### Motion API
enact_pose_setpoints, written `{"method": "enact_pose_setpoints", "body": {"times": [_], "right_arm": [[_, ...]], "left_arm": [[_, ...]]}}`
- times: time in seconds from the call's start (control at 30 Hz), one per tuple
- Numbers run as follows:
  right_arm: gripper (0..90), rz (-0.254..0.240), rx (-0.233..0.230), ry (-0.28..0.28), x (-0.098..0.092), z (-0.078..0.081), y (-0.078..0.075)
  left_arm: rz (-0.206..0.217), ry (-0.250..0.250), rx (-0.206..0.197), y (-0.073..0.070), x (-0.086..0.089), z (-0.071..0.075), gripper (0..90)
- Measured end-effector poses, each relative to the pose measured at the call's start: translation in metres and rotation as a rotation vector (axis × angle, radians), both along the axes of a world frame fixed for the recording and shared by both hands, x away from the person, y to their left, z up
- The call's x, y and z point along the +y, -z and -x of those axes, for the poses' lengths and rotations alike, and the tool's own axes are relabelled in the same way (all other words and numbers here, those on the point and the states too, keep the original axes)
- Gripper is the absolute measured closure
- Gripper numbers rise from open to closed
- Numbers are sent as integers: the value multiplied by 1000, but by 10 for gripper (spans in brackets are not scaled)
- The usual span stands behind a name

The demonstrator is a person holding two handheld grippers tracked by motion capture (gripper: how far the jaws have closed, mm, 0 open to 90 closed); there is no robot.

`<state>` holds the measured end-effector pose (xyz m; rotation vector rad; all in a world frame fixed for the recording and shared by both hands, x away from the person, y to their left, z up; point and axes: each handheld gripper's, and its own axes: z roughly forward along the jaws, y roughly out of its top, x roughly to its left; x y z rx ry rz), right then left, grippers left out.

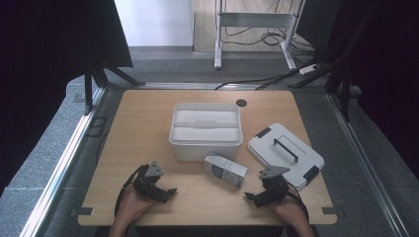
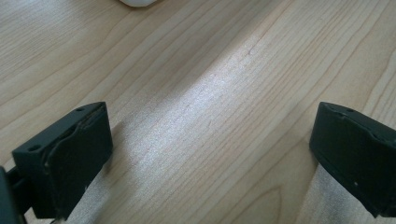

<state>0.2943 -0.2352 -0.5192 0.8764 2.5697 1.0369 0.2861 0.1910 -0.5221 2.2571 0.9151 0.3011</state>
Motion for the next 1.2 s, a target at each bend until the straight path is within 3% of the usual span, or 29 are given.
{"method": "enact_pose_setpoints", "body": {"times": [0.4, 1.2], "right_arm": [[0, 1, -1, 4, 0, 1, 0], [18, 8, 20, 10, -1, 1, -6]], "left_arm": [[7, -31, -4, 0, 1, 2, 23], [9, -31, -3, 0, 1, 2, 21]]}}
